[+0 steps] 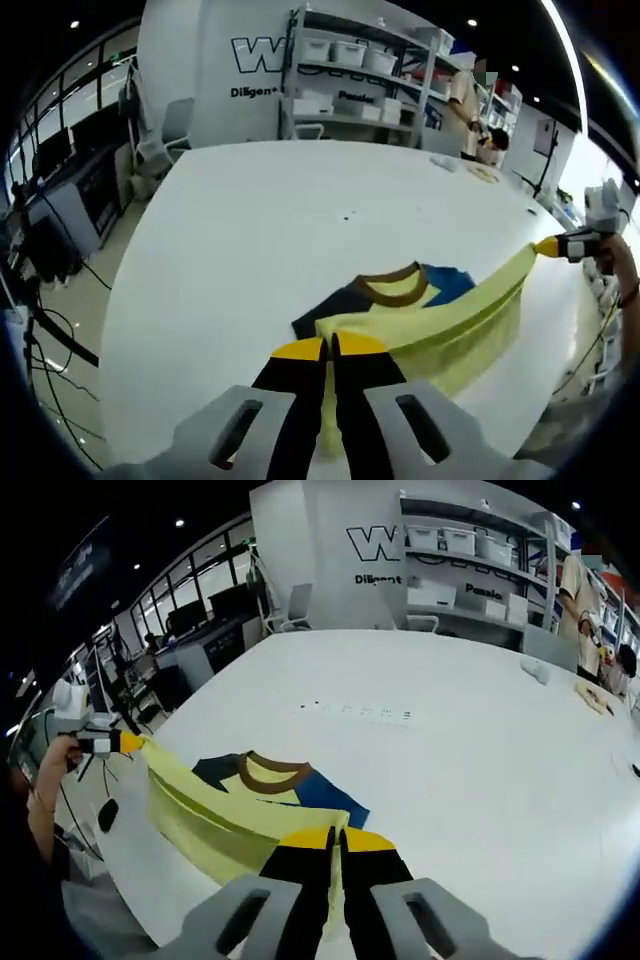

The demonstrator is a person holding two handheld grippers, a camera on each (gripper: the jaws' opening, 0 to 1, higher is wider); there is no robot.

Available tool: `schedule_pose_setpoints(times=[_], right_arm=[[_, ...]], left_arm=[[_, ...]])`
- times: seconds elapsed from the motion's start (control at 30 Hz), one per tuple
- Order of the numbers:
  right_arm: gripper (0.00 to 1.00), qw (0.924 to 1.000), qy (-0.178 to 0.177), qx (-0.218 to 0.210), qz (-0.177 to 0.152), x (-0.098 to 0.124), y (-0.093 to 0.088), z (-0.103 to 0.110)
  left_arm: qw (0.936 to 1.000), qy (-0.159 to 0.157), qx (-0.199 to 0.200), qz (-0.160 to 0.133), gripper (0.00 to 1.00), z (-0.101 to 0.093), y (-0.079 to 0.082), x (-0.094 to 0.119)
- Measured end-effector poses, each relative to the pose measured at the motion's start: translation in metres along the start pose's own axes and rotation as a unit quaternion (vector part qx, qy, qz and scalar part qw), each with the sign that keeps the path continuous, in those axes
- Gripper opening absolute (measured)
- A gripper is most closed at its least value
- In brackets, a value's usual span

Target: Fold the garment on the visible template until the final outline fits inside the template.

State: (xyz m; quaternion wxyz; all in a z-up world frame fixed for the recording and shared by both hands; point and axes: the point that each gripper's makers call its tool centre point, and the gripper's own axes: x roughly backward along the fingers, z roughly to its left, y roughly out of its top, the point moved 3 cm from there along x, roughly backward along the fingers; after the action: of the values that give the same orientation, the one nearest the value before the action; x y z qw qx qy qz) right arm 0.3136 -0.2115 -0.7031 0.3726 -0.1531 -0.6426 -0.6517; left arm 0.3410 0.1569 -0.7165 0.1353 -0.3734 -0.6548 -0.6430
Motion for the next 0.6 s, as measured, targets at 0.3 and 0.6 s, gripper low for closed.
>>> schedule_pose_setpoints(times=[0.3,0.6], right_arm=[[0.0,0.9996,-0.019,0.005,0.021,-0.05,0.001,-0.014],[0.0,0.9986,-0.034,-0.016,0.039,-0.093,-0.005,-0.027]], left_arm=[[0.9993,0.012,0.024,0.025,0.04,0.012,0.0,-0.046],[0.9946,0.047,0.069,0.063,0.04,0.026,-0.021,-0.089]])
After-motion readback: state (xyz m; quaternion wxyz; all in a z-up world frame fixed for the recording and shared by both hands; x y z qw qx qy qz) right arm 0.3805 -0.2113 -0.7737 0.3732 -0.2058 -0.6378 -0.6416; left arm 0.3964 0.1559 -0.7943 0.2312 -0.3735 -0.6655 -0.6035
